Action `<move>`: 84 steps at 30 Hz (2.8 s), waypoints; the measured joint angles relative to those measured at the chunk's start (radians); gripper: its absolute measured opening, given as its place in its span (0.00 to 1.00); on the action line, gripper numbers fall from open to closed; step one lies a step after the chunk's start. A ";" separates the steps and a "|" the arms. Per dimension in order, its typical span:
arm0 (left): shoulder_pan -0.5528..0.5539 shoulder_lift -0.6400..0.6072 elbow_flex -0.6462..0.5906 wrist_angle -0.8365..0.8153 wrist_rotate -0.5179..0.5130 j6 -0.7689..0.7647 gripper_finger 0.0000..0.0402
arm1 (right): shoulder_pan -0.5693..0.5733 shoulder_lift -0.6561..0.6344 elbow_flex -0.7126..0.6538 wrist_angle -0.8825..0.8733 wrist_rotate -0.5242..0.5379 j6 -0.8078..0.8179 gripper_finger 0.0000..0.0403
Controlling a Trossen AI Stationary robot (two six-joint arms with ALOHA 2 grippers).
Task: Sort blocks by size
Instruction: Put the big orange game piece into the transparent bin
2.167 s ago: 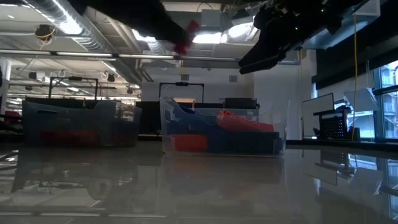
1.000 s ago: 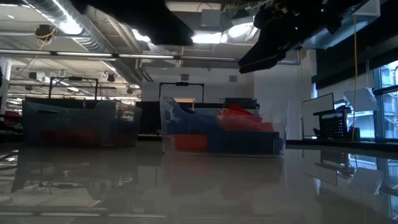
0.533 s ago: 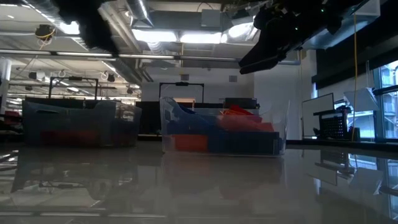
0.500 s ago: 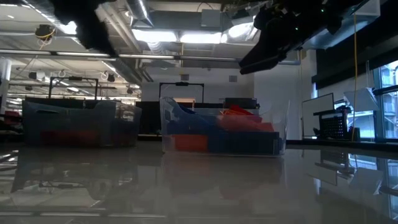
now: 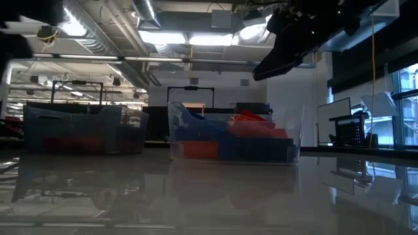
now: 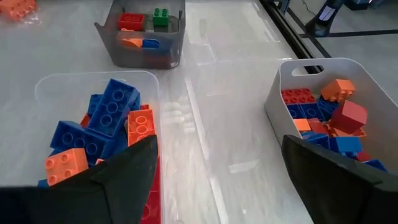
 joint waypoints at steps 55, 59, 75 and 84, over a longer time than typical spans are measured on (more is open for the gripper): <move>-0.213 0.384 0.000 0.069 0.103 0.378 0.19 | 0.000 0.000 0.000 -0.020 0.000 -0.019 0.85; -0.138 0.307 0.005 0.056 0.044 0.433 0.19 | 0.000 0.000 0.000 -0.023 0.000 -0.019 0.85; 0.215 0.027 0.085 0.397 -0.378 0.932 0.21 | 0.000 0.000 0.000 -0.021 0.000 -0.019 0.85; 0.465 0.149 0.084 0.727 -0.376 1.062 0.21 | 0.000 0.000 0.000 -0.018 0.000 -0.019 0.85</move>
